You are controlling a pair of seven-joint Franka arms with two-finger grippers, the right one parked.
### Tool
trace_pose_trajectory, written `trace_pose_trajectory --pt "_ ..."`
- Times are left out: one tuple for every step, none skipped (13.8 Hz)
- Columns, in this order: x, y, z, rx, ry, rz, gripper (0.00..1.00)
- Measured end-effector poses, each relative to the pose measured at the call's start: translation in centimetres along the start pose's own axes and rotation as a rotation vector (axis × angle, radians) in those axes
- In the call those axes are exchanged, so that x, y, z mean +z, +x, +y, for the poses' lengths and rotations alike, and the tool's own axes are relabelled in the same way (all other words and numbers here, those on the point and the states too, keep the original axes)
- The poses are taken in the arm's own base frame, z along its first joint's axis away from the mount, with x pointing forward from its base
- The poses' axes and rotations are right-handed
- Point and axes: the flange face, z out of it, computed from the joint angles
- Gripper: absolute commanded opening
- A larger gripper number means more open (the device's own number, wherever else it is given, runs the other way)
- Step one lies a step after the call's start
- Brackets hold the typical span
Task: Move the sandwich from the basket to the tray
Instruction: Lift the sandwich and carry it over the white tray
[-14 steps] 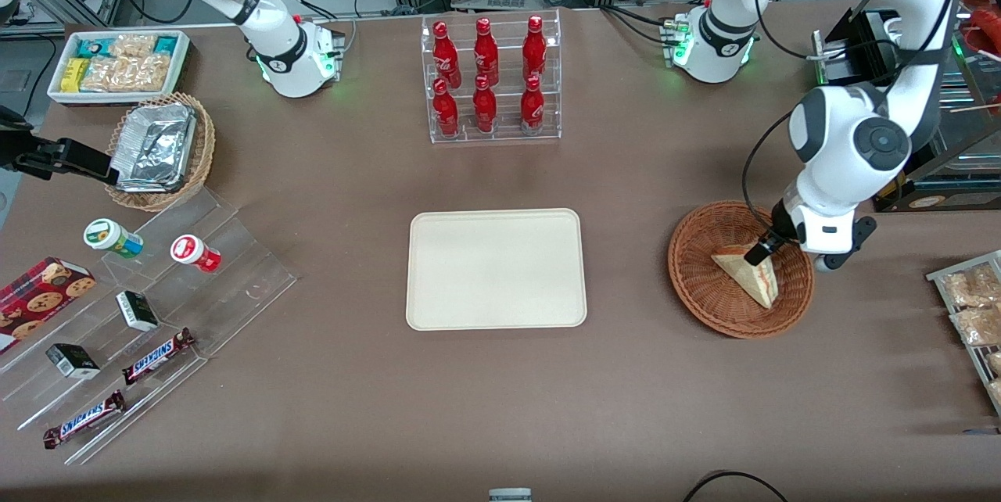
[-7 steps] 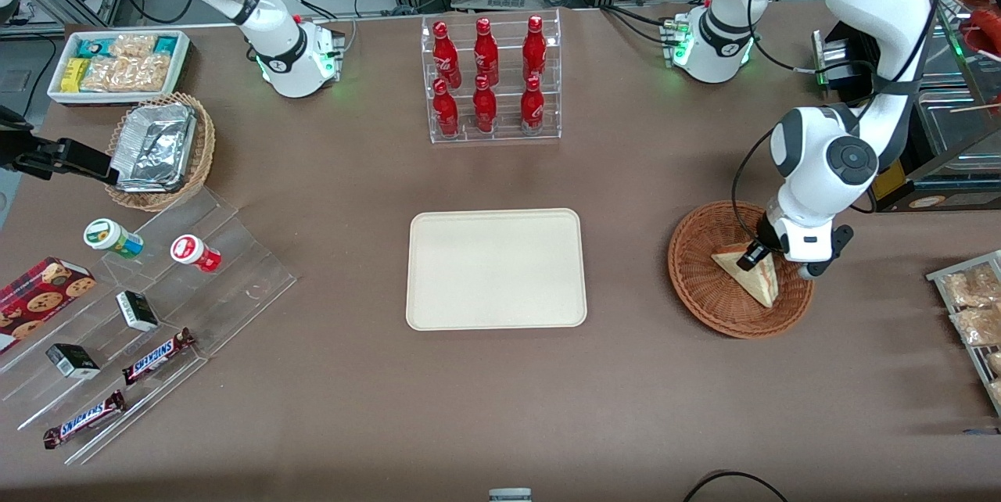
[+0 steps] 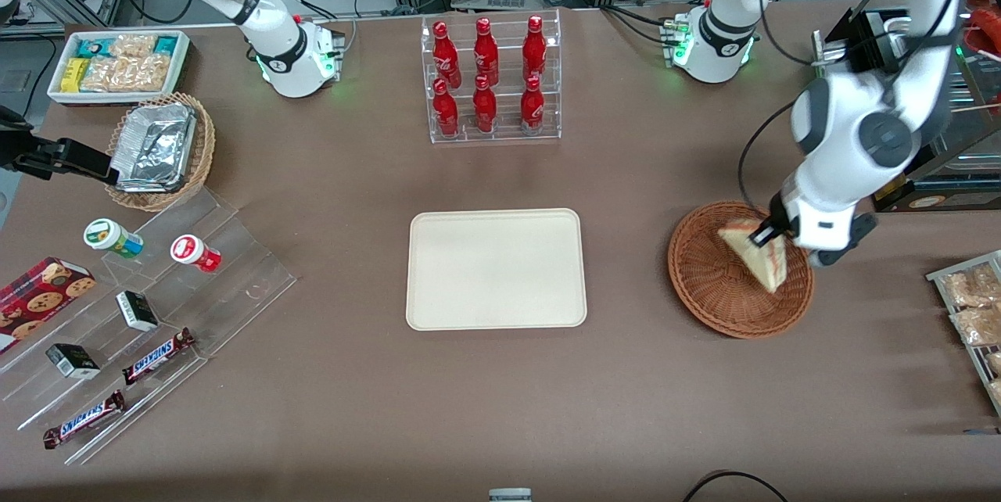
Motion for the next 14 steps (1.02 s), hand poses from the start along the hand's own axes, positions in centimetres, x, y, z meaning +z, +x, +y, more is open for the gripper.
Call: trace_pose_trajectory --pt "-3.8 -0.9 0.4 0.027 0.012 -0.011 0.0" --pt "-7.1 -2.4 1.3 0.059 0.024 -0.018 0.0" --pt "-9.6 -4.3 2.8 0.101 0.033 -0.018 0.0" --pt "-11.2 -6.5 4.8 0.14 0.036 -0.012 0.0" --pt "-12.0 -8.9 7.1 0.176 0.035 -0.001 0.0" --pt "-12.1 -11.5 9.3 0.214 0.036 0.005 0.0" --pt "-11.8 -14.0 11.5 0.257 0.038 0.005 0.0" --pt "-11.5 -16.1 13.4 0.289 0.036 0.001 0.0" --pt "-11.2 -18.1 15.5 0.312 0.031 -0.007 0.0" --pt "-10.9 -20.1 17.7 0.333 0.026 -0.013 0.0" --pt "-10.5 -21.9 19.7 0.353 0.03 -0.006 0.0" --pt "-9.7 -23.7 21.8 0.37 0.039 0.007 0.0" --pt "-8.7 -25.7 23.8 0.39 0.05 0.019 0.0" --pt "-7.2 -27.6 25.8 0.414 0.057 0.031 0.0"
